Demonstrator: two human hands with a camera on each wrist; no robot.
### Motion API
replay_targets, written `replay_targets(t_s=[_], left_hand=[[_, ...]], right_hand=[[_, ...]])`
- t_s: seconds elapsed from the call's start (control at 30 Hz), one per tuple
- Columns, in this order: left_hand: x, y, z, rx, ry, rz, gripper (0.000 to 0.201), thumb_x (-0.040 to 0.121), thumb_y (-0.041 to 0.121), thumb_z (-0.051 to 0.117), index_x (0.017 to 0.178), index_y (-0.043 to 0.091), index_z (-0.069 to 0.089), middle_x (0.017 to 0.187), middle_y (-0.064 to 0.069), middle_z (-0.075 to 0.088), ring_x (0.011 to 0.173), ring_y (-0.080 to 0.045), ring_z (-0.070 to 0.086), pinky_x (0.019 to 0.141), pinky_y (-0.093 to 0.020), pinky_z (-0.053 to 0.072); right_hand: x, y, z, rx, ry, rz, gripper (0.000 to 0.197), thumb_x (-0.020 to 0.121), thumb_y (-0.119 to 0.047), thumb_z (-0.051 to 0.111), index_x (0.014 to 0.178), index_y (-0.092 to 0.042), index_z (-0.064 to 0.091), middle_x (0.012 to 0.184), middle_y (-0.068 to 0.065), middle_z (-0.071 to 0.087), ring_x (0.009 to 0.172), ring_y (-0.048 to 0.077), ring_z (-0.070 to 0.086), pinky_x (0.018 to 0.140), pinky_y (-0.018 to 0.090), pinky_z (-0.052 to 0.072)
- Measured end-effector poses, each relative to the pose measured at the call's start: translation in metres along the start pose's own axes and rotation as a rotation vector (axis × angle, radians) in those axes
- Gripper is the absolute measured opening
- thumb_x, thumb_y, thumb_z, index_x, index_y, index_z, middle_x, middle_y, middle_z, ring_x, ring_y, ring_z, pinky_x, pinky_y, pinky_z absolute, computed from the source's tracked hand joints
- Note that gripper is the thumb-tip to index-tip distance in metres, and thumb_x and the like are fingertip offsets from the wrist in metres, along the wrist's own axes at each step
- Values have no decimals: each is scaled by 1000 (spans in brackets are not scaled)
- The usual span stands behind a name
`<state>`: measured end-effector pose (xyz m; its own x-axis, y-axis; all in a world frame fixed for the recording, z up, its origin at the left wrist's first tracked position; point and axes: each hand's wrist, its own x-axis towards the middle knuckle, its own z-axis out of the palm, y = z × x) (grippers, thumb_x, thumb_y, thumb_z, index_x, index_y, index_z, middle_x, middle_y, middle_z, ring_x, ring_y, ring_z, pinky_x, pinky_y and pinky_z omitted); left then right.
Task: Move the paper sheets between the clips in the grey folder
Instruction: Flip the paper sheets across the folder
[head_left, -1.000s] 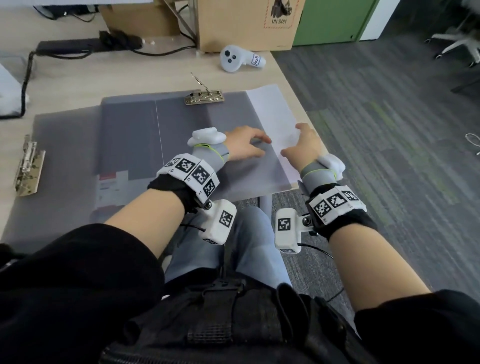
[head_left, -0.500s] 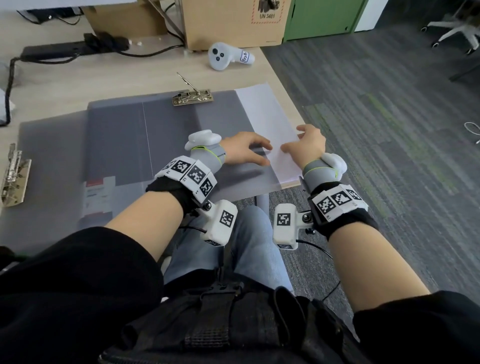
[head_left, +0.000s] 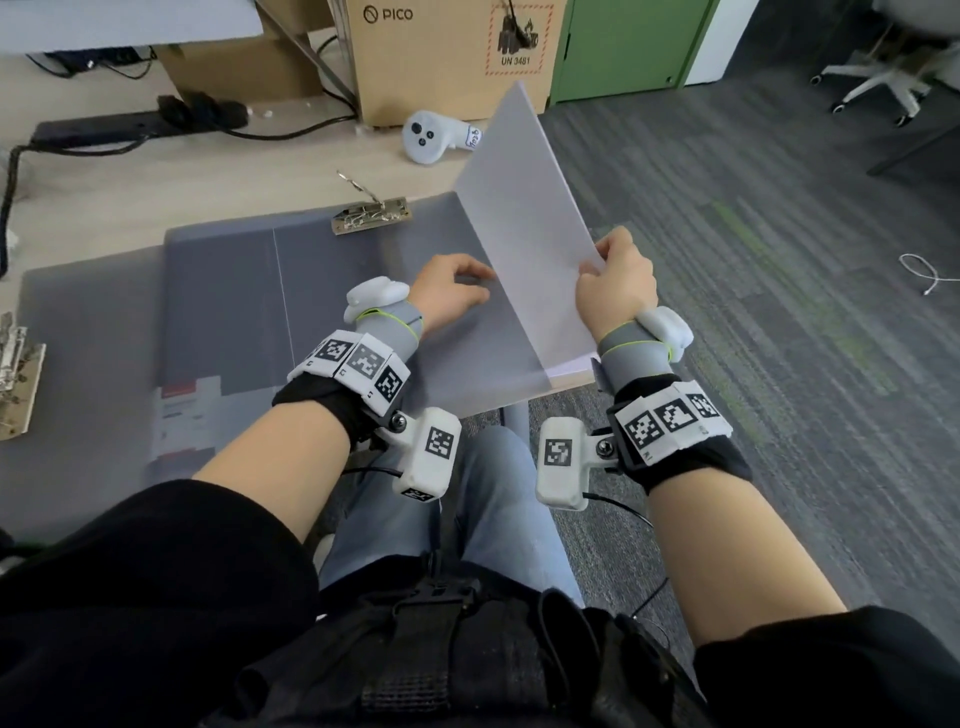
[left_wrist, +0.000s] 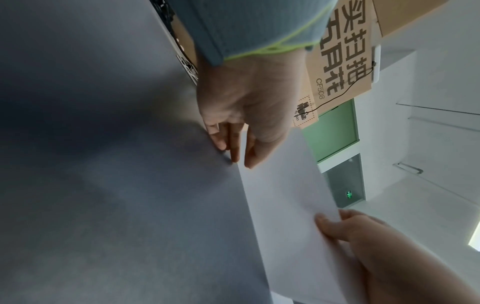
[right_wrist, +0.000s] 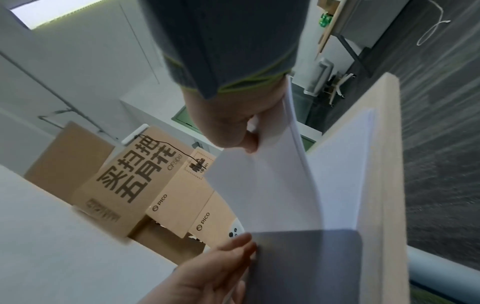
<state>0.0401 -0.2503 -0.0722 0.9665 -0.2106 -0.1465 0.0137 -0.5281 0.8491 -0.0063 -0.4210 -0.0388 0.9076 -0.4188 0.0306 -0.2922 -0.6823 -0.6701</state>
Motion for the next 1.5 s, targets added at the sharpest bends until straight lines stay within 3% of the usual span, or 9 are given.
replay_targets(t_s=[0.07, 0.23, 0.4, 0.53, 0.7, 0.9, 1.1, 1.27, 1.5], left_hand=[[1, -1, 1, -11, 44, -9, 33, 84, 0, 57, 117, 3, 61, 123, -11, 63, 115, -19, 58, 63, 6, 36], [6, 9, 1, -74, 118, -53, 24, 89, 15, 57, 112, 11, 61, 116, -13, 61, 104, -25, 58, 88, -36, 48], [4, 27, -9, -210, 138, -67, 57, 93, 36, 50, 141, 9, 34, 138, -8, 50, 126, -23, 49, 110, -43, 39], [3, 46, -21, -316, 155, -27, 63, 93, 43, 46, 143, 11, 27, 139, -4, 50, 107, -19, 55, 101, -37, 44], [6, 52, -30, -398, 174, 2, 59, 94, 41, 45, 143, 12, 29, 136, -2, 53, 117, -15, 54, 88, -29, 45], [2, 52, -42, -457, 284, 78, 57, 89, 44, 49, 137, 14, 39, 136, 2, 52, 126, -15, 49, 111, -39, 37], [-2, 49, -79, -691, 548, 152, 19, 74, 8, 44, 88, 14, 54, 83, -2, 55, 71, -17, 49, 57, -20, 40], [-11, 33, -108, -695, 695, 190, 34, 73, -7, 35, 77, 24, 50, 70, 4, 49, 64, -12, 41, 55, -21, 33], [-36, 28, -133, -674, 785, 309, 36, 73, -13, 34, 73, 21, 44, 67, 5, 40, 55, 4, 42, 54, -5, 34]], right_hand=[[-4, -3, -11, -5, 58, -27, 21, 88, -7, 44, 108, -11, 46, 98, 11, 58, 79, 32, 46, 67, 33, 30], [-13, -6, -31, 28, 196, -114, 14, 87, -4, 39, 94, -15, 40, 81, 7, 52, 71, 31, 45, 62, 34, 32], [-16, -7, -48, 241, 331, -152, 9, 89, -6, 41, 93, -13, 43, 74, 2, 53, 70, 27, 48, 60, 29, 34], [-19, -8, -53, 358, 401, -241, 13, 89, -3, 43, 100, -3, 50, 63, -17, 45, 68, 20, 48, 58, 25, 28], [-23, -14, -50, 422, 480, -331, 17, 88, -4, 43, 102, 1, 51, 64, -20, 45, 57, 2, 47, 54, 23, 26], [-17, -18, -45, 596, 419, -411, 15, 85, -1, 43, 90, -15, 43, 69, -20, 47, 58, -8, 47, 58, 11, 35], [-8, -28, -23, 703, 156, -335, 30, 81, 0, 41, 84, -30, 46, 79, -11, 57, 70, 7, 50, 70, 22, 41], [-4, -52, -6, 777, -133, -244, 27, 76, 4, 39, 86, -16, 54, 87, 6, 58, 80, 17, 49, 72, 28, 42], [-7, -87, 18, 969, -314, -198, 28, 85, 1, 49, 108, -14, 54, 89, -5, 64, 74, 5, 62, 66, 16, 49]])
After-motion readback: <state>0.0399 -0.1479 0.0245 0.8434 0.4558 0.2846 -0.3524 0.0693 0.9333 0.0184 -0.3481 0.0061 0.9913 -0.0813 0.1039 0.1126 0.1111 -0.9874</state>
